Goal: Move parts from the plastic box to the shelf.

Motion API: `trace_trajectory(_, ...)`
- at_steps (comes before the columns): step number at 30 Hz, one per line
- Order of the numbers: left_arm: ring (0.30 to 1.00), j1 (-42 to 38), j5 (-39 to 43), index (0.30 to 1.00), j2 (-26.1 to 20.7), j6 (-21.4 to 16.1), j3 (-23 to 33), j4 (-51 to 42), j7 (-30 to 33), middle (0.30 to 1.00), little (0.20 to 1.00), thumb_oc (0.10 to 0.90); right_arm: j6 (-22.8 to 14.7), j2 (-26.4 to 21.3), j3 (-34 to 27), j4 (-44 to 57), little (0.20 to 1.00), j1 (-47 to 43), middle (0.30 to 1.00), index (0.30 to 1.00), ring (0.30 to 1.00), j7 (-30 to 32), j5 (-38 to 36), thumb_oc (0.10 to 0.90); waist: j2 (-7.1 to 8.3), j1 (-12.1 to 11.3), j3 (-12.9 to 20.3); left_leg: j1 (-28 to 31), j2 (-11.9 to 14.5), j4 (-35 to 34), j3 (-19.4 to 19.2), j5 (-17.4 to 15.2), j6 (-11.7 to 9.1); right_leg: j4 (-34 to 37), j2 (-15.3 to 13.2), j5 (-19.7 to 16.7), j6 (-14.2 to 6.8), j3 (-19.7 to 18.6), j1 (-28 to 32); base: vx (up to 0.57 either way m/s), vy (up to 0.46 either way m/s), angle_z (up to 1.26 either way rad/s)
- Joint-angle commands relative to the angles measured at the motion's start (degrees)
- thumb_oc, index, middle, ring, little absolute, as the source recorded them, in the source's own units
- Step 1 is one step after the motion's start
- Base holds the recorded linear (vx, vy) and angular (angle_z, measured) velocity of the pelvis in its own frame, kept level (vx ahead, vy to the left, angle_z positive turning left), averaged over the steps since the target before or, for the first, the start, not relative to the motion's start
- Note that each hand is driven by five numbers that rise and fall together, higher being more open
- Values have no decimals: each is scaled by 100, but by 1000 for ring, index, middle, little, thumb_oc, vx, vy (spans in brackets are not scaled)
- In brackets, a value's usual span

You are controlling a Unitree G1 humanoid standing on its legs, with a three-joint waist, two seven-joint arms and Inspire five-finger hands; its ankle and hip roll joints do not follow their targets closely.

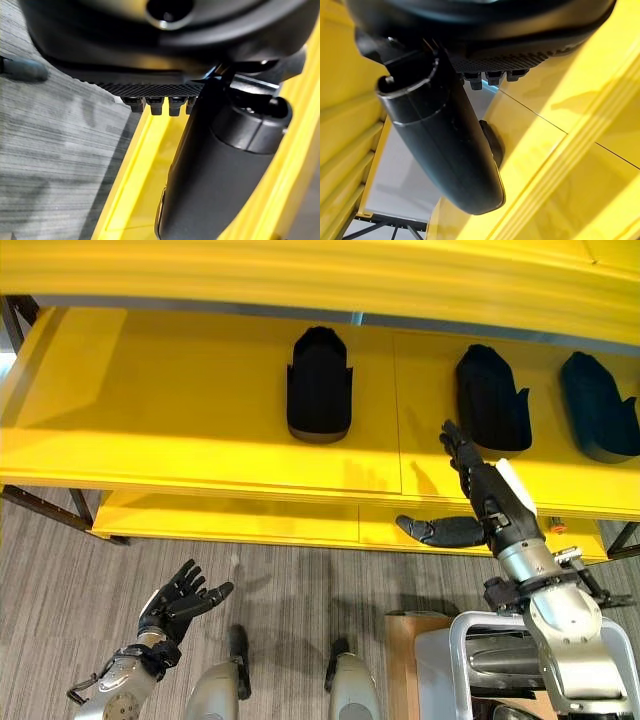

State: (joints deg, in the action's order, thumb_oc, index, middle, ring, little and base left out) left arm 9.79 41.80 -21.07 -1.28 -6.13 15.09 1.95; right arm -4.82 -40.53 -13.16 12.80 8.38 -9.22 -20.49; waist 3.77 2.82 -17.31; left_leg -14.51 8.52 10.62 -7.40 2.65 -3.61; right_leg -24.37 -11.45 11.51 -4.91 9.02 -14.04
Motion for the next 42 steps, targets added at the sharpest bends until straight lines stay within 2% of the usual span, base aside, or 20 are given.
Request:
trace_trajectory(1, 1000, 165, -253, 1000, -71, -343, 341, -362, -69, 1000, 1000, 900, -696, 63, -690, 409, 1000, -162, 1000, 1000, 1000, 229, -244, 900, 218, 92, 470, 226, 389, 597, 354, -820, -178, 1161, -233, -595, -449, 84, 738, 61, 57, -2)
trace_trajectory(7, 1000, 267, -412, 1000, 39, -361, 461, -340, -107, 1000, 1000, 900, -625, 633, -1040, 347, 1000, 391, 1000, 1000, 1000, 232, -166, 900, 271, 279, 671, 408, 245, 505, 208, -964, -63, 1547, -318, -862, -578, -23, 945, 48, 90, -7)
trace_trajectory(11, 1000, 283, -644, 1000, -34, -396, 482, -444, -148, 1000, 1000, 900, -602, 898, -1215, 231, 1000, 560, 1000, 1000, 1000, 281, -207, 900, 308, 462, 752, 390, 64, 673, 38, -1214, 101, 1694, -484, -1277, -723, -256, 920, 8, 149, -15)
trace_trajectory(14, 1000, 201, -833, 1000, -151, -439, 471, -531, -178, 1000, 1000, 900, -559, 973, -1541, 309, 1000, 800, 1000, 1000, 1000, 279, -99, 900, 300, 698, 752, 302, -92, 840, -82, -1372, 245, 1672, -631, -1579, -794, -532, 768, -29, 221, -28)
trace_trajectory(15, 1000, 45, -965, 1000, -231, -459, 410, -541, -197, 1000, 1000, 900, -561, 1098, -1781, 314, 1000, 918, 1000, 1000, 1000, 311, -68, 900, 284, 906, 706, 198, -173, 952, -162, -1458, 300, 1712, -722, -1833, -817, -664, 666, -54, 197, -16)
trace_trajectory(16, 1000, 37, -965, 1000, -234, -461, 410, -538, -197, 1000, 1000, 900, -559, 1103, -1784, 318, 1000, 916, 1000, 1000, 1000, 310, -67, 900, 293, 904, 721, 176, -186, 935, -168, -1425, 306, 1724, -733, -1858, -817, -672, 639, -71, 185, -9)
trace_trajectory(19, 1000, -255, -1086, 1000, -395, -577, 356, -537, -72, 1000, 1000, 900, -601, 1269, -1833, 282, 1000, 850, 1000, 1000, 1000, 451, 36, 900, 256, 1225, 629, 99, -174, 946, -493, -1478, 384, 1824, -746, -2482, -857, -788, 232, -122, 166, -31)
trace_trajectory(20, 1000, -279, -1071, 1000, -434, -604, 411, -559, -20, 1000, 1000, 900, -605, 1276, -1772, 280, 1000, 801, 1000, 1000, 1000, 450, 49, 900, 239, 1232, 588, 115, -116, 914, -652, -1480, 400, 1811, -659, -2420, -823, -674, 98, -126, 371, -92)
trace_trajectory(21, 1000, -313, -1037, 1000, -469, -640, 452, -653, 56, 1000, 1000, 900, -646, 1207, -1671, 292, 1000, 821, 1000, 1000, 1000, 479, 81, 900, 101, 1147, 526, 256, 49, 820, -1003, -1572, 431, 1466, -546, -1824, -785, 70, 188, -73, 291, -123)
trace_trajectory(22, 1000, -314, -1037, 1000, -463, -640, 453, -654, 56, 1000, 1000, 900, -648, 1201, -1671, 291, 1000, 818, 1000, 1000, 1000, 480, 81, 900, 97, 1142, 507, 282, 60, 821, -1007, -1584, 424, 1430, -539, -1790, -778, 65, 195, -72, 330, -205)
trace_trajectory(24, 1000, -272, -970, 1000, -435, -652, 523, -742, 110, 1000, 1000, 900, -680, 1125, -1536, 265, 1000, 718, 1000, 1000, 1000, 528, 82, 900, 67, 994, 469, 473, 193, 624, -1466, -1474, 503, 819, -556, -1223, -578, 547, 346, -125, 234, -187)
trace_trajectory(25, 1000, -207, -928, 1000, -424, -667, 580, -790, 153, 1000, 1000, 900, -695, 1077, -1438, 253, 1000, 644, 1000, 1000, 1000, 591, 166, 900, 46, 878, 495, 491, 284, 551, -1727, -1390, 554, 529, -657, -1095, -500, 946, 499, -156, 158, -128)
trace_trajectory(26, 1000, -106, -902, 1000, -405, -641, 640, -862, 145, 1000, 1000, 900, -707, 1052, -1354, 254, 1000, 518, 1000, 1000, 1000, 609, 165, 900, 85, 776, 508, 571, 351, 496, -1915, -1389, 547, 512, -707, -1008, -452, 955, 603, -122, 13, -79)
trace_trajectory(28, 1000, -14, -889, 1000, -409, -619, 678, -934, 126, 1000, 1000, 900, -709, 1064, -1303, 237, 1000, 454, 1000, 1000, 1000, 625, 127, 900, 125, 686, 564, 598, 421, 512, -2082, -1375, 512, 616, -801, -1115, -485, 1002, 745, -54, -97, -202)
trace_trajectory(29, 1000, 136, -874, 1000, -431, -609, 706, -940, 96, 1000, 1000, 900, -737, 1033, -1044, 138, 1000, 176, 1000, 1000, 1000, 695, 127, 900, 152, 488, 646, 578, 590, 633, -2327, -1329, 482, 754, -1043, -1372, -535, 1246, 988, -61, -132, -207)
trace_trajectory(32, 1000, 339, -794, 1000, -363, -572, 843, -889, 79, 1000, 1000, 900, -722, 961, -802, 126, 1000, -18, 1000, 1000, 1000, 661, 81, 900, 303, 315, 795, 565, 745, 817, -2586, -1244, 367, 1516, -1016, -1740, -685, 1418, 1300, -63, -194, -108)
trace_trajectory(33, 1000, 425, -752, 1000, -247, -555, 924, -784, 68, 1000, 1000, 900, -708, 997, -736, 192, 1000, 14, 1000, 1000, 1000, 598, 98, 900, 355, 241, 871, 569, 808, 885, -2682, -1223, 308, 1903, -958, -1684, -746, 1486, 1430, -23, -223, -143)
trace_trajectory(35, 1000, 495, -721, 1000, -113, -540, 914, -747, 36, 1000, 1000, 900, -701, 1040, -781, 196, 1000, 127, 1000, 1000, 1000, 572, 106, 900, 345, 318, 893, 664, 891, 784, -2760, -1069, 198, 2039, -784, -1670, -750, 1285, 1397, -7, -185, -99)
trace_trajectory(38, 1000, 504, -697, 1000, -47, -551, 905, -700, 17, 1000, 1000, 900, -686, 1078, -870, 250, 1000, 242, 1000, 1000, 1000, 545, 94, 900, 278, 377, 942, 736, 983, 687, -2827, -946, 116, 2148, -683, -1628, -701, 1195, 1361, 3, -135, -43)
trace_trajectory(42, 1000, 584, -935, 1000, 13, -525, 824, -691, -137, 1000, 1000, 900, -688, 1228, -1047, 299, 1000, 508, 1000, 1000, 1000, 484, 0, 900, 133, 633, 1004, 967, 1208, 548, -3080, -711, -74, 2364, -394, -1244, -571, 1015, 1417, 16, -114, -34)
